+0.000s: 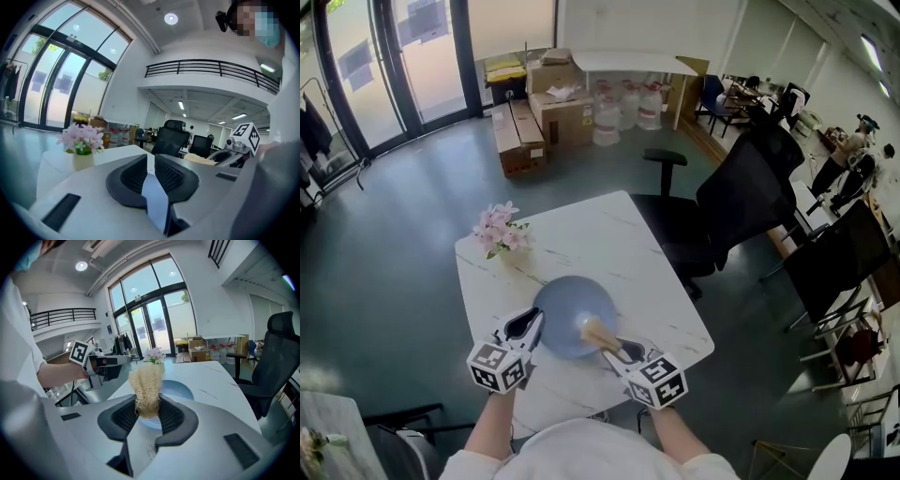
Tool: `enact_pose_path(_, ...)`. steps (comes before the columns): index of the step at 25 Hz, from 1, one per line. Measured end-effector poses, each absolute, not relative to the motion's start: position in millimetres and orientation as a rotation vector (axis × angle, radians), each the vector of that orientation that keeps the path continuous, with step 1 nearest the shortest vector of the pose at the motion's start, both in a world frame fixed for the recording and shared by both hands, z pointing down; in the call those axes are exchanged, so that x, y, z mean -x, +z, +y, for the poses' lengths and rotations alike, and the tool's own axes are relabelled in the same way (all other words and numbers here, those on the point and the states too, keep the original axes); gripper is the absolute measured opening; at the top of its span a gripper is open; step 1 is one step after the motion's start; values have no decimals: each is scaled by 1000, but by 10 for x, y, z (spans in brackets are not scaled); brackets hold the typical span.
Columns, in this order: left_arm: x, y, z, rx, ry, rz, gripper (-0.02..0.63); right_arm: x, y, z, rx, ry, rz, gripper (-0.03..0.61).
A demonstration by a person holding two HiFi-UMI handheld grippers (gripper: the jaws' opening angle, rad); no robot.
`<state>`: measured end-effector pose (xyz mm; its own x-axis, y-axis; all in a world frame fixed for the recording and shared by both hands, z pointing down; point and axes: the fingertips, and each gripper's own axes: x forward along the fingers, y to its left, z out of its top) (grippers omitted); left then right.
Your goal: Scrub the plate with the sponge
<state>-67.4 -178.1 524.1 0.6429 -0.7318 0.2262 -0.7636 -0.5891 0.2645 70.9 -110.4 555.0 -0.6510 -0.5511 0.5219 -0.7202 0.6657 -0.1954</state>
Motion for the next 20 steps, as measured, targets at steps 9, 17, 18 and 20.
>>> enact_pose_path(9,552,4880,-1480,-2642,141,-1197,44,-751,5418,-1088,-1025,526,-2500,117)
enact_pose_path(17,581,4893,-1224,-2577,31,-1189,37,-748,5396,-1045,-1023,486,-2519,117)
enact_pose_path(18,580,4912,-1190,-2575,38,-1191,35,-753,5395,-1043,-1026,485,-2520,117)
enact_pose_path(20,564,4942,-1123,-2577,51,-1193,34,-774,5394,-1042,-1038,484,-2520,117)
